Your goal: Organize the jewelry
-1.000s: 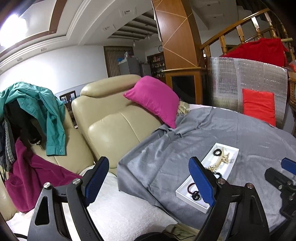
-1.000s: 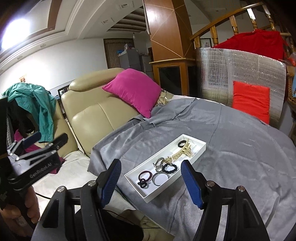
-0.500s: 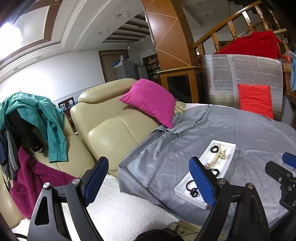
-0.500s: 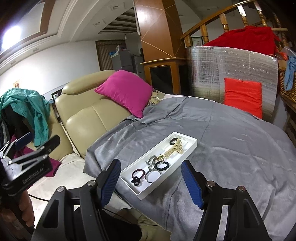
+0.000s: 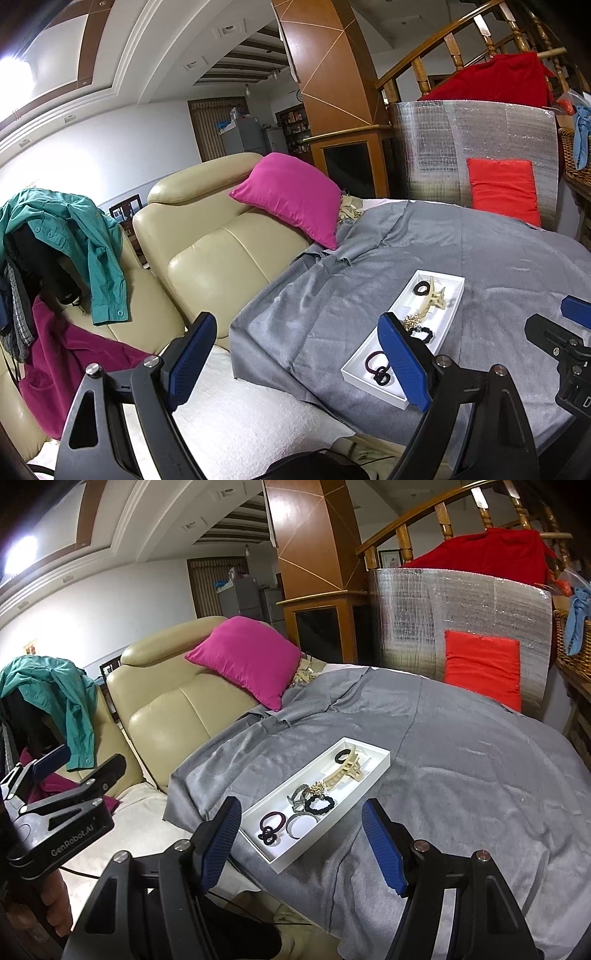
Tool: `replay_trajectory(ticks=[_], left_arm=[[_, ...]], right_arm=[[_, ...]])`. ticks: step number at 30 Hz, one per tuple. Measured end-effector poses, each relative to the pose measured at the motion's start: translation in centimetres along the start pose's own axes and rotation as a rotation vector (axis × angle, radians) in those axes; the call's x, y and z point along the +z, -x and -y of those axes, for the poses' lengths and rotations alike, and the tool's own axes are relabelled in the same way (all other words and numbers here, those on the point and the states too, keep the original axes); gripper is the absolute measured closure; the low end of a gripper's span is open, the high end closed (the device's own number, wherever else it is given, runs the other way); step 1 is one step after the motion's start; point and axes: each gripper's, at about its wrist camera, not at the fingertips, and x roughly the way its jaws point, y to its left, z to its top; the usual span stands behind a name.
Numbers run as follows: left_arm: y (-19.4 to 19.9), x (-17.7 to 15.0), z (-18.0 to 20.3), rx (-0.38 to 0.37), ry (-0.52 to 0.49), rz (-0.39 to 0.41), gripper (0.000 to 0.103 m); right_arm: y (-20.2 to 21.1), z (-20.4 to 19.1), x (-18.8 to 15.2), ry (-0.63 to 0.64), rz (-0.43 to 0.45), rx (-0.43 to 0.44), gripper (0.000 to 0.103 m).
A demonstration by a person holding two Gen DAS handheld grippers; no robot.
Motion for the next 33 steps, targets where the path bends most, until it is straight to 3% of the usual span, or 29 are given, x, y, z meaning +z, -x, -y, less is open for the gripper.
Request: replay_trajectory(ticks=[33], left_arm=[[-0.9,-0.9,-1.0,0.022,-0.002,-0.029,0.014]], right_arm=[[-1.3,-1.3,-0.1,0.026,-0.03,0.0,0.031]])
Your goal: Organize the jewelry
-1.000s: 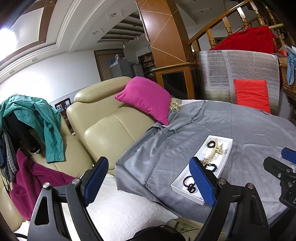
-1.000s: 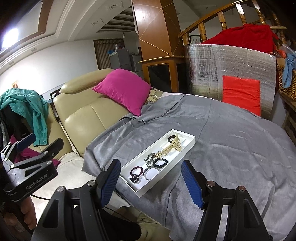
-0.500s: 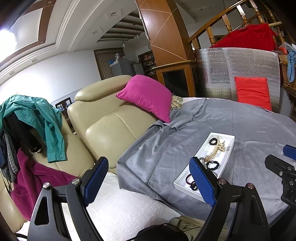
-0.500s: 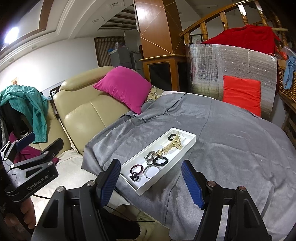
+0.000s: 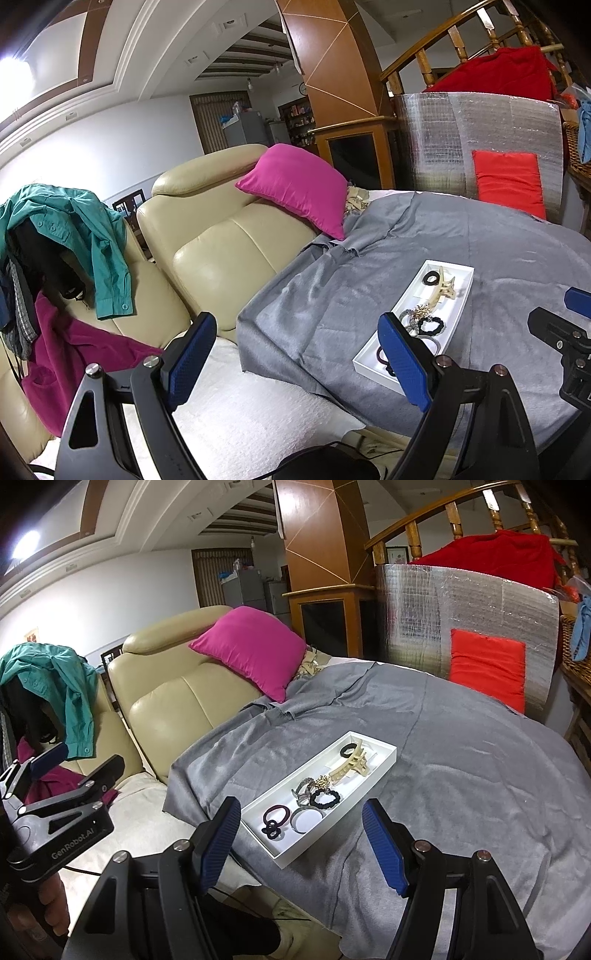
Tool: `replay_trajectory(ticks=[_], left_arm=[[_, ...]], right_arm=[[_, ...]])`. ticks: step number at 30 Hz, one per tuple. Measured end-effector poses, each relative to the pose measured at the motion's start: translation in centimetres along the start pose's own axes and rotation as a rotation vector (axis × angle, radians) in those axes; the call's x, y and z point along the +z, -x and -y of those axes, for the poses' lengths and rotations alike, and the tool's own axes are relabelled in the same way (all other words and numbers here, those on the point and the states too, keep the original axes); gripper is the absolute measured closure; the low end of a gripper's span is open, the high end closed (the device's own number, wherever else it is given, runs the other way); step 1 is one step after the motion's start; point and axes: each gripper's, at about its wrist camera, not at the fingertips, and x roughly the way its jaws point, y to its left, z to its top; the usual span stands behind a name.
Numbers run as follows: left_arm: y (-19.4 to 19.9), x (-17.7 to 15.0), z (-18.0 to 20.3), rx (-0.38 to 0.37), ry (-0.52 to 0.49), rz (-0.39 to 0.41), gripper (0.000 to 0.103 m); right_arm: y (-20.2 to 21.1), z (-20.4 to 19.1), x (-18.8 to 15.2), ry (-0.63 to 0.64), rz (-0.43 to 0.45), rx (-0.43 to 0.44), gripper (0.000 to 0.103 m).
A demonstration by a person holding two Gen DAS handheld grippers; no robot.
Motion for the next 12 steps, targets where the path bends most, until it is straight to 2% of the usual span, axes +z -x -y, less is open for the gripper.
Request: replay_trajectory(ticks=[12], left_arm=[[-0.7,0.1,0.1,0.001,0.024,-0.004,0.014]], right_arm=[[-1.1,0.0,0.3,0.005,0.001,0.005,0.031]])
